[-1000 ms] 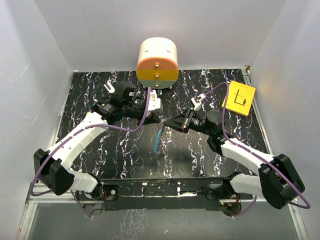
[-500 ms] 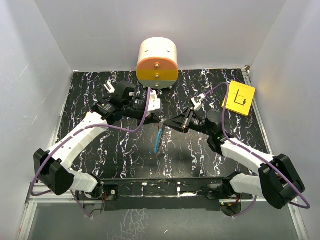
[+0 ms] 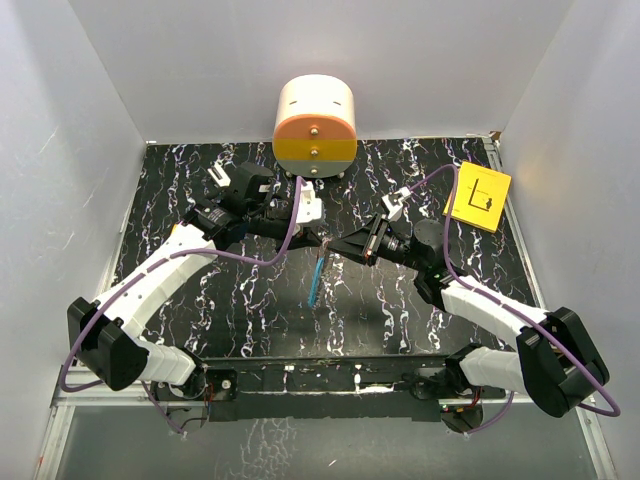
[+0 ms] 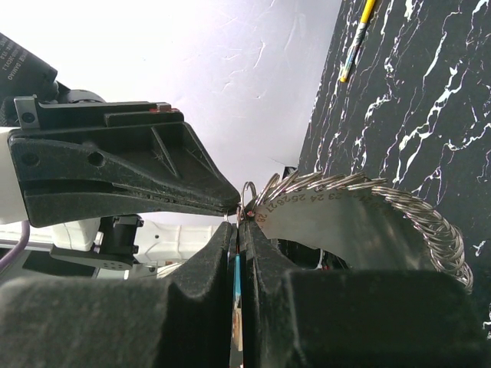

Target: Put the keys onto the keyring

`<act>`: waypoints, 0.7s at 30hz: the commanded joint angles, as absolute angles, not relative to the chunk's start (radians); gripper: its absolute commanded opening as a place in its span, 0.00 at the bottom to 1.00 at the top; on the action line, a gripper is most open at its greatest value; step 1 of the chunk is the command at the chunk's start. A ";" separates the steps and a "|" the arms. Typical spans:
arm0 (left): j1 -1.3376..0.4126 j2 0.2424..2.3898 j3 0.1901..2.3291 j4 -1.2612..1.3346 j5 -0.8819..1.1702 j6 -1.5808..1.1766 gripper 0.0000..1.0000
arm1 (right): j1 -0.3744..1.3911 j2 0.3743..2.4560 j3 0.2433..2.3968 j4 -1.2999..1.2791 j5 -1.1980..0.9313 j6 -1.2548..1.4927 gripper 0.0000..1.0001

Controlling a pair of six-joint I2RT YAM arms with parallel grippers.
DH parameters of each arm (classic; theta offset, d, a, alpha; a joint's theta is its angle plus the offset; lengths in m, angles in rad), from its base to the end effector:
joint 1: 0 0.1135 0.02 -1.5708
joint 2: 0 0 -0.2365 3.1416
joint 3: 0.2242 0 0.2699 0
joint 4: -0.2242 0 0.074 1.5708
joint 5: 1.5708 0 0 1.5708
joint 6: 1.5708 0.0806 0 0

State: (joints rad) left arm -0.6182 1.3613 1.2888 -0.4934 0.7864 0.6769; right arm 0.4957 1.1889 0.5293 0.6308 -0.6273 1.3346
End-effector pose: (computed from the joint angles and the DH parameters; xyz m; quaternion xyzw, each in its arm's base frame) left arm 0.2506 -0.2483 0.3154 0.6355 0.5343 -0.3226 0.4545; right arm 0.2553 0.1918 0.2151 0.0815 0.7106 0.6603 0.2287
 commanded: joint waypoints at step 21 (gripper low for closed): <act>-0.624 1.319 1.286 -0.458 0.802 0.717 0.00 | 0.506 1.176 0.531 0.731 -0.661 1.359 0.08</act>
